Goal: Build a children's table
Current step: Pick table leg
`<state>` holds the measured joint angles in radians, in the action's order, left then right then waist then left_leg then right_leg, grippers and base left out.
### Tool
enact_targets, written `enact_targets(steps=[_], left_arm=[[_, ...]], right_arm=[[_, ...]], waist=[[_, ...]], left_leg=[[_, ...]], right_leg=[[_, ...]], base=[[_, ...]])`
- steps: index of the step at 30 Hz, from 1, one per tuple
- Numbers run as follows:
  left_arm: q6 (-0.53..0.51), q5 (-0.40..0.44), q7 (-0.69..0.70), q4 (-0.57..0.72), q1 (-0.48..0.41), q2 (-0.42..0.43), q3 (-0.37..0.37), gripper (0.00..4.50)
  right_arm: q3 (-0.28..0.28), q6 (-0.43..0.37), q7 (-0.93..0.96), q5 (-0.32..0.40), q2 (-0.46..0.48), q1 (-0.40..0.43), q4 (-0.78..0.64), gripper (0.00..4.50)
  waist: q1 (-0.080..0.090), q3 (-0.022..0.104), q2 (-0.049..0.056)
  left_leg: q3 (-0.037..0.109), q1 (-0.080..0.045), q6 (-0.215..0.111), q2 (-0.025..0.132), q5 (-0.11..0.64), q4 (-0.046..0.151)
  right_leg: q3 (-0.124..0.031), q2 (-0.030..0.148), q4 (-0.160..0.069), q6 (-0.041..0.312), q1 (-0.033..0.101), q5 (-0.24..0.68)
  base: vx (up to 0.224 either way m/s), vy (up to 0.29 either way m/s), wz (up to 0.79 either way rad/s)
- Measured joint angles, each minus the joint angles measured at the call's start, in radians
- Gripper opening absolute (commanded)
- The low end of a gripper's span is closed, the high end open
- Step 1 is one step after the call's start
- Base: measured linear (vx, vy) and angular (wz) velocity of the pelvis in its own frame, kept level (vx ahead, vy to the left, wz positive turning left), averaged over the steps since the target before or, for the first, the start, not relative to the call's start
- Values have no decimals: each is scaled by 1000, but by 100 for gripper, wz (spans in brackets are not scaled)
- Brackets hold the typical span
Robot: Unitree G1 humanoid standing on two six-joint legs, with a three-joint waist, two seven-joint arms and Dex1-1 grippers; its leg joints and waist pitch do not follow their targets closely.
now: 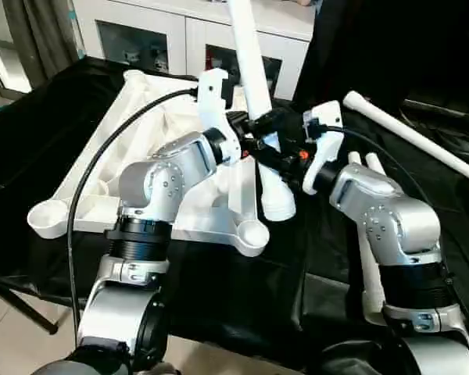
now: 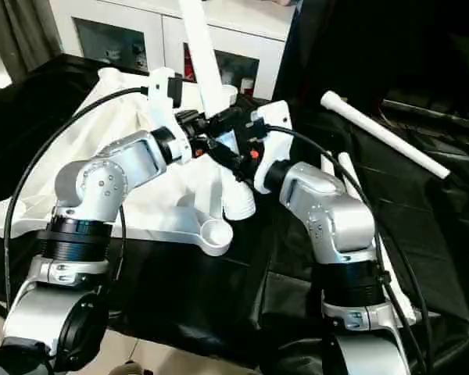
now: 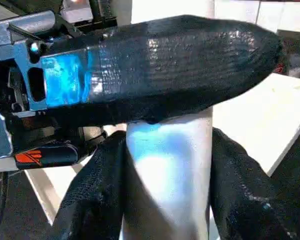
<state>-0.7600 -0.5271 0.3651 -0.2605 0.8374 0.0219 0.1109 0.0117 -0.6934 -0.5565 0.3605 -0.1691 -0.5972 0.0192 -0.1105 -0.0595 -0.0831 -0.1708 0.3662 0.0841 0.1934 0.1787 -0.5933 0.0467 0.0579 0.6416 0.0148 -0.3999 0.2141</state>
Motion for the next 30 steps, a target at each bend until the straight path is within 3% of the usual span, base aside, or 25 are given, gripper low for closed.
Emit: enact_targets(steps=[3,4,9,14,20,26,30], left_arm=[[25,11,2,-5,0,36,12,197],[38,14,16,-10,0,59,15,193],[41,15,176,5,-4,136,-25,189],[-18,-72,317,52,-22,153,-42,189],[-67,-175,392,101,-23,145,-15,188],[-73,-193,398,108,-23,141,0,188],[-77,-196,398,108,-23,143,1,188]], right_arm=[[-2,-14,-47,33,-9,4,-3,261],[-8,-26,-75,47,-28,9,-11,282],[-27,-91,-196,94,-129,21,-55,297],[-66,-117,-263,106,-167,40,-56,297],[-83,-141,-301,148,-169,44,-79,297],[-84,-155,-303,171,-166,44,-88,232],[-84,-158,-297,179,-165,44,-87,214]], waist=[[5,0,0],[6,0,0],[-2,0,0],[-4,0,-1],[1,0,-1],[-2,0,-1],[-2,0,-1]], left_leg=[[0,0,-1,0,0,0],[0,0,-1,0,0,0],[0,1,-1,0,0,0],[0,1,-1,0,0,-1],[0,0,-2,0,1,-1],[0,0,-2,0,1,-2],[0,1,-2,0,1,-2]], right_leg=[[0,0,0,0,0,0],[0,0,0,0,0,0],[0,0,-2,0,0,0],[0,0,-2,0,0,0],[0,0,1,0,0,-1],[0,0,0,0,0,-1],[0,0,0,0,0,-1]], base=[[0,0,0],[0,0,0],[0,0,0],[0,0,0],[0,0,0],[0,0,0],[0,0,0]])
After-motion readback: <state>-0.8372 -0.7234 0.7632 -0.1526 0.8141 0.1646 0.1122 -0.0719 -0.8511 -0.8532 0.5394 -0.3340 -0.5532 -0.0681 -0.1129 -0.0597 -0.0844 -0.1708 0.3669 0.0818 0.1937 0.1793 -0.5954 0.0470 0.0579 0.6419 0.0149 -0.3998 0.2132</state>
